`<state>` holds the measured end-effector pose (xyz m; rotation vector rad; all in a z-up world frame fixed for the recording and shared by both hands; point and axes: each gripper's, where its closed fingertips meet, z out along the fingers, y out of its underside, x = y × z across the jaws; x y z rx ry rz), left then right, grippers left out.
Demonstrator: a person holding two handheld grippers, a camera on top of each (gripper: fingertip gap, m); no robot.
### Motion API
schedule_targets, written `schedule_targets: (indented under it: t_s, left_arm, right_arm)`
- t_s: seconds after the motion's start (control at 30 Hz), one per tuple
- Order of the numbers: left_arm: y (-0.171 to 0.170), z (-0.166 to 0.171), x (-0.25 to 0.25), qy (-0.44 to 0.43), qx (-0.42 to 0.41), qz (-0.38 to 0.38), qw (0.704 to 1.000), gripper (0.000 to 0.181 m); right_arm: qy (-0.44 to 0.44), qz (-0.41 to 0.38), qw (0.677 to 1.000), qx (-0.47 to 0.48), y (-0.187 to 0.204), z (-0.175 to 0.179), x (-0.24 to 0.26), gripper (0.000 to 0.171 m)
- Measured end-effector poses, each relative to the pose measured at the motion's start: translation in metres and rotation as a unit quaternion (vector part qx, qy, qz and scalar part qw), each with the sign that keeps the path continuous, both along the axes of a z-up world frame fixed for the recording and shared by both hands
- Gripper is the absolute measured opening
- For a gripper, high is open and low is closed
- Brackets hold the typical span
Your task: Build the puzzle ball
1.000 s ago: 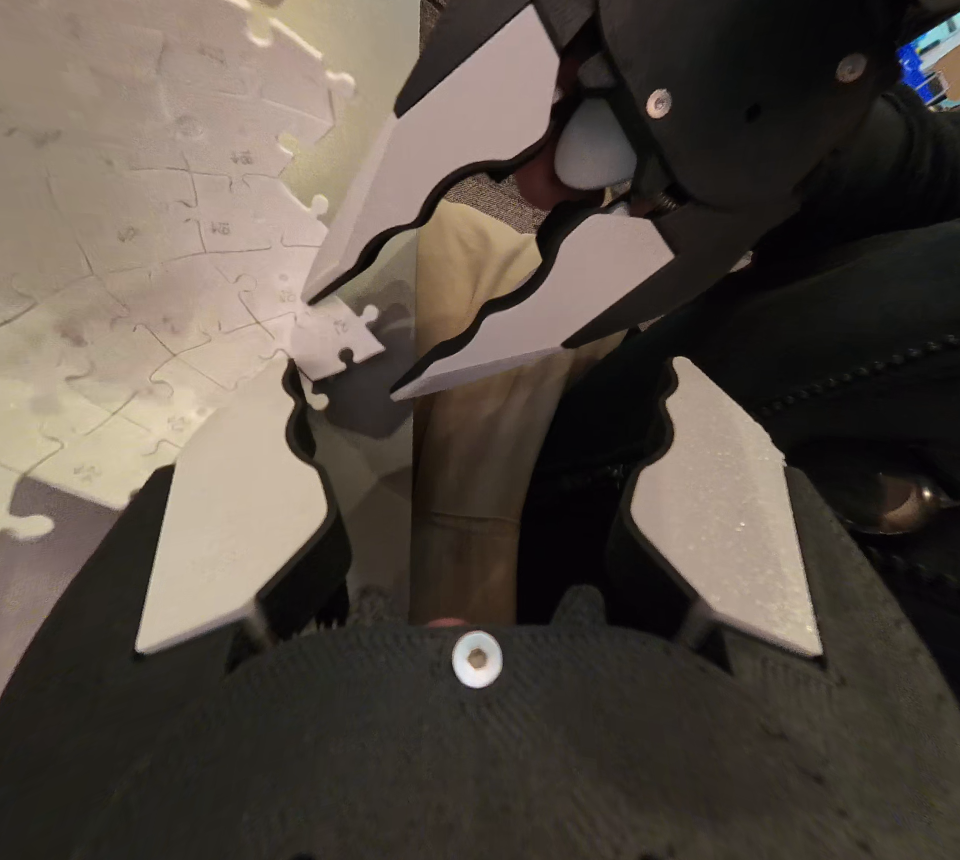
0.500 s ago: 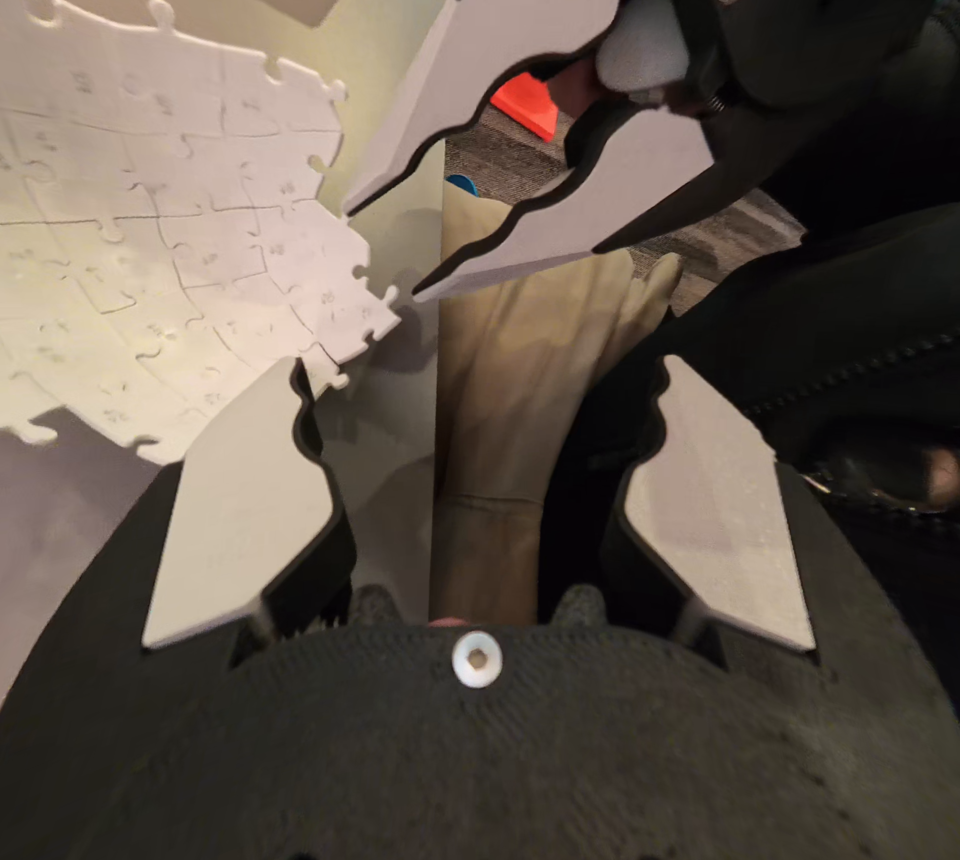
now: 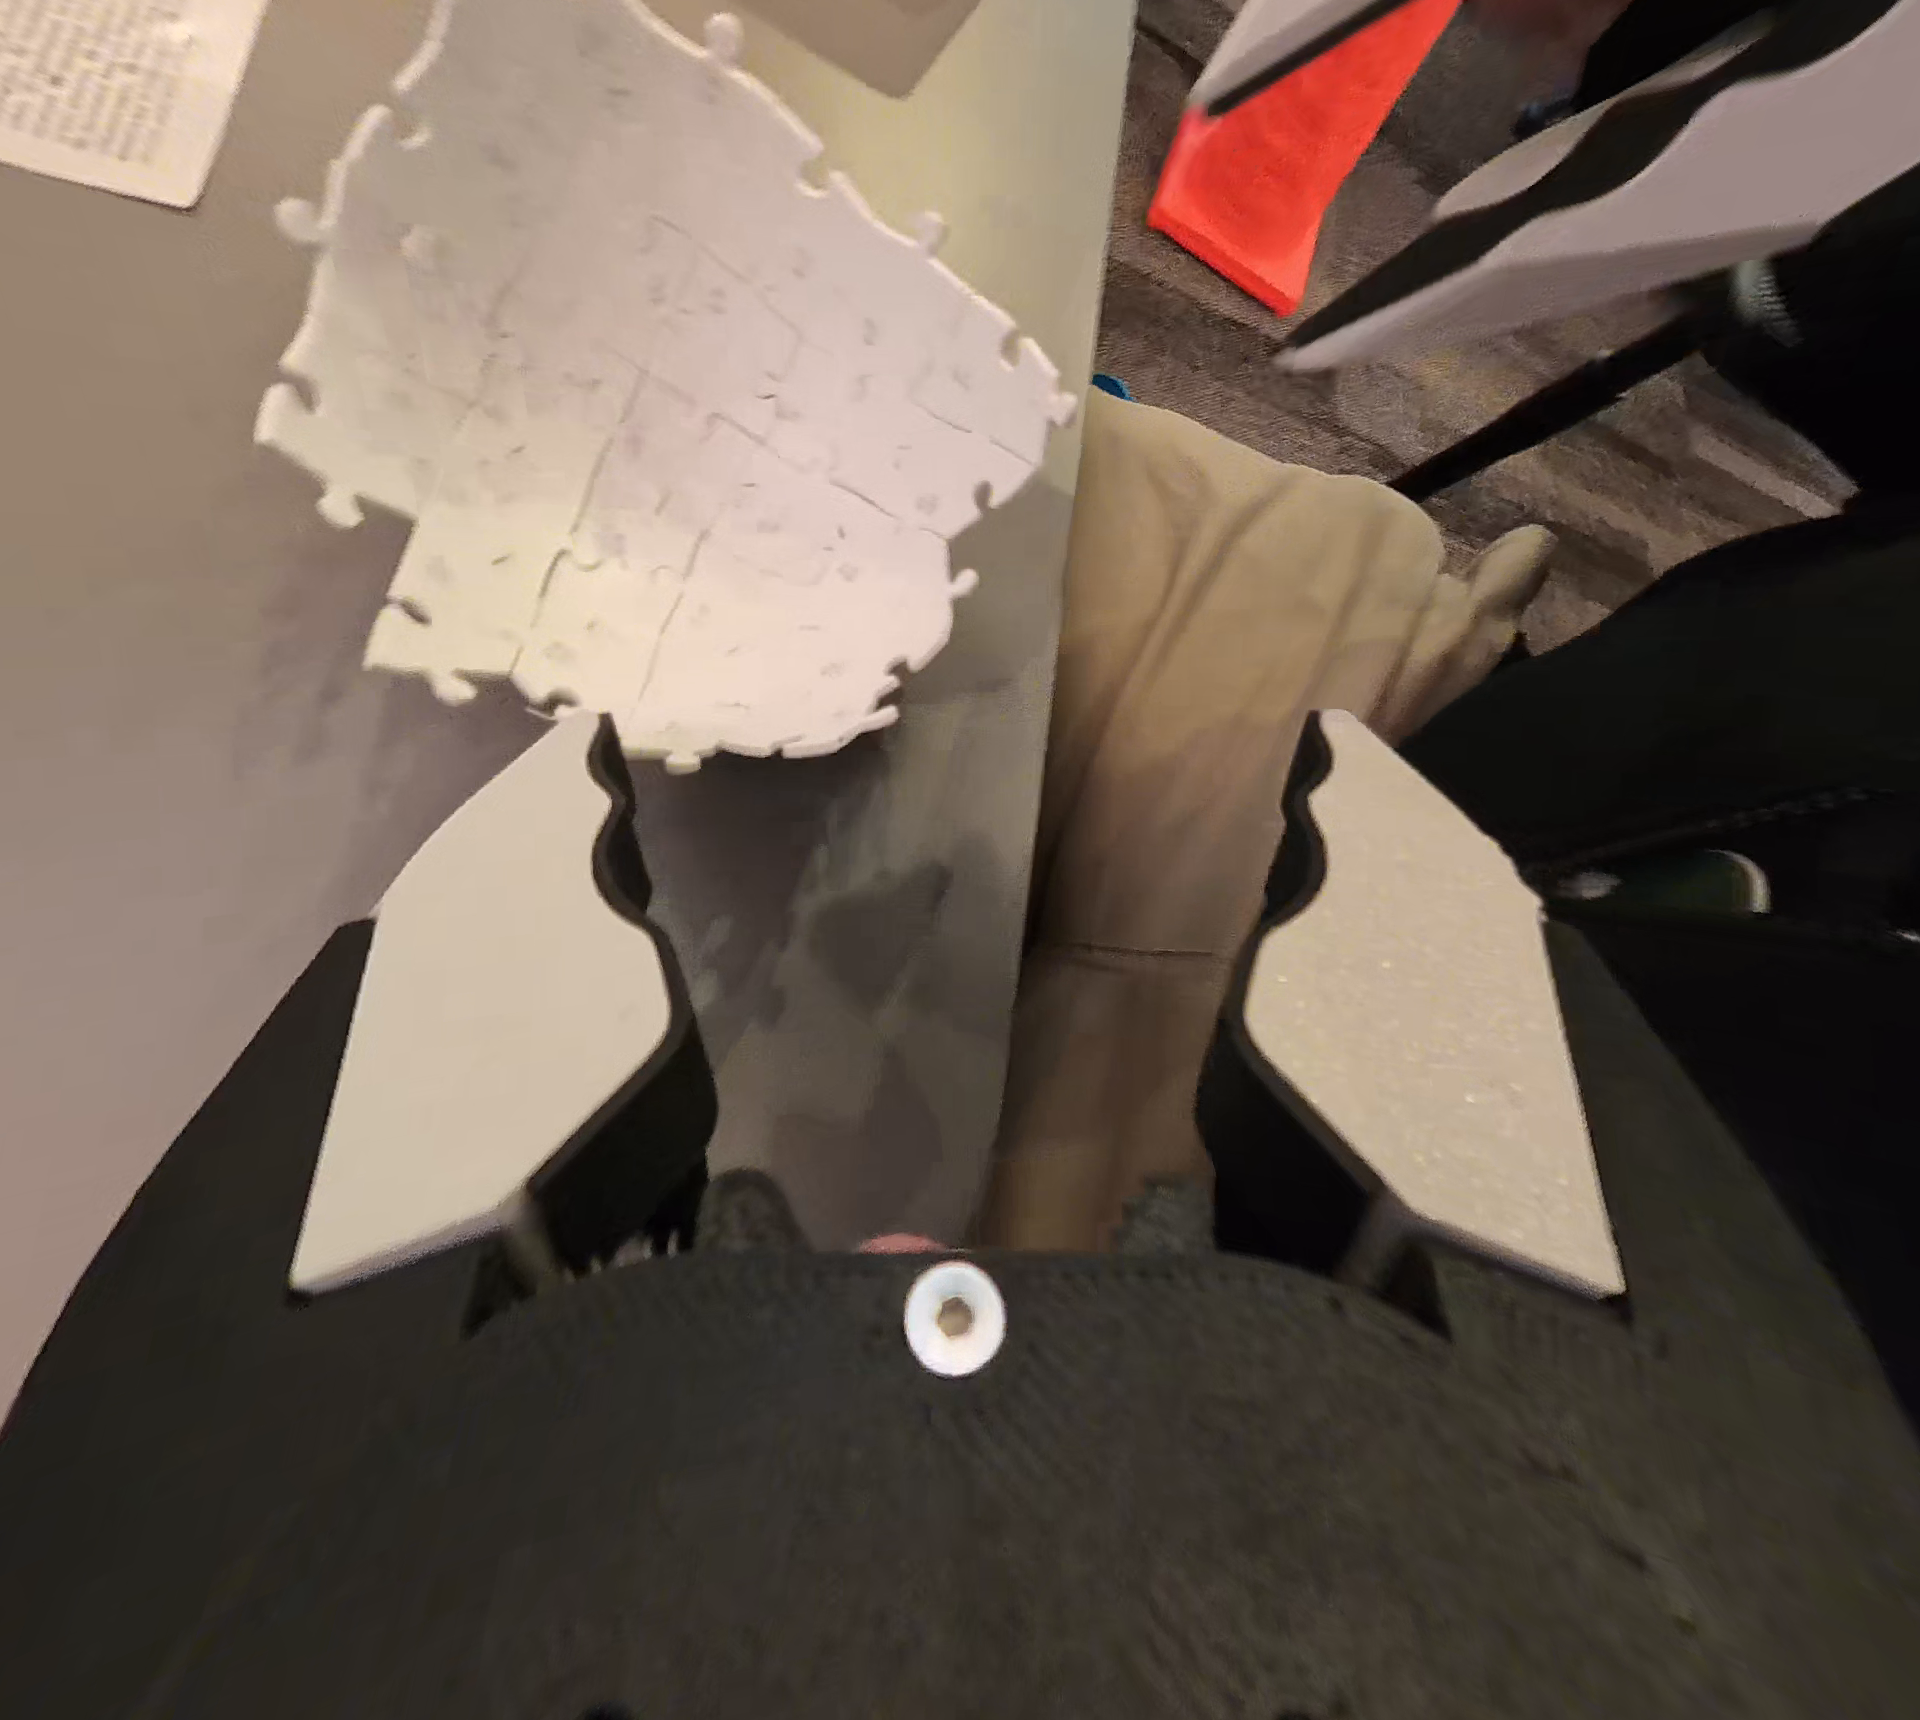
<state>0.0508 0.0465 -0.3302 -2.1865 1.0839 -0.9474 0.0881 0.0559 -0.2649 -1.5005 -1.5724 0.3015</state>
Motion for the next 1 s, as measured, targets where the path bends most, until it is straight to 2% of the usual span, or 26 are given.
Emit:
schedule_targets:
  t_s: [0.17,0.3,0.4,0.47,0.57,0.7,0.83,1.0]
  left_arm:
    - [0.009,0.003,-0.013,0.008,0.015,0.029,0.999,0.117]
    - [0.008,0.003,-0.017,0.001,0.009,0.046,0.999,0.116]
    - [0.007,-0.003,-0.022,0.007,0.000,0.056,0.998,0.116]
    - [0.008,-0.004,-0.027,0.008,0.000,0.064,0.998,0.115]
    - [0.009,-0.004,-0.035,-0.004,-0.003,0.080,0.997,0.108]
    - [0.009,-0.001,-0.041,-0.034,-0.019,0.099,0.994,0.103]
    - [0.004,-0.003,-0.041,-0.033,-0.022,0.095,0.995,0.102]
    - [-0.003,-0.005,-0.032,-0.034,-0.030,0.080,0.996,0.101]
  right_arm:
    - [0.053,-0.033,0.998,-0.001,0.014,0.017,0.012,0.030]
    - [0.053,-0.091,0.994,-0.015,0.038,0.015,0.032,0.031]
    - [0.020,-0.138,0.988,-0.061,0.056,-0.008,0.050,0.032]
    - [0.024,-0.153,0.985,-0.072,0.064,-0.015,0.054,0.026]
    - [0.041,-0.179,0.978,-0.096,0.076,-0.015,0.054,0.034]
    - [0.049,-0.205,0.963,-0.170,0.089,-0.035,0.058,0.037]
    - [0.067,-0.214,0.934,-0.279,0.089,-0.055,0.054,0.040]
    - [0.029,-0.186,0.925,-0.330,0.073,-0.070,0.040,0.042]
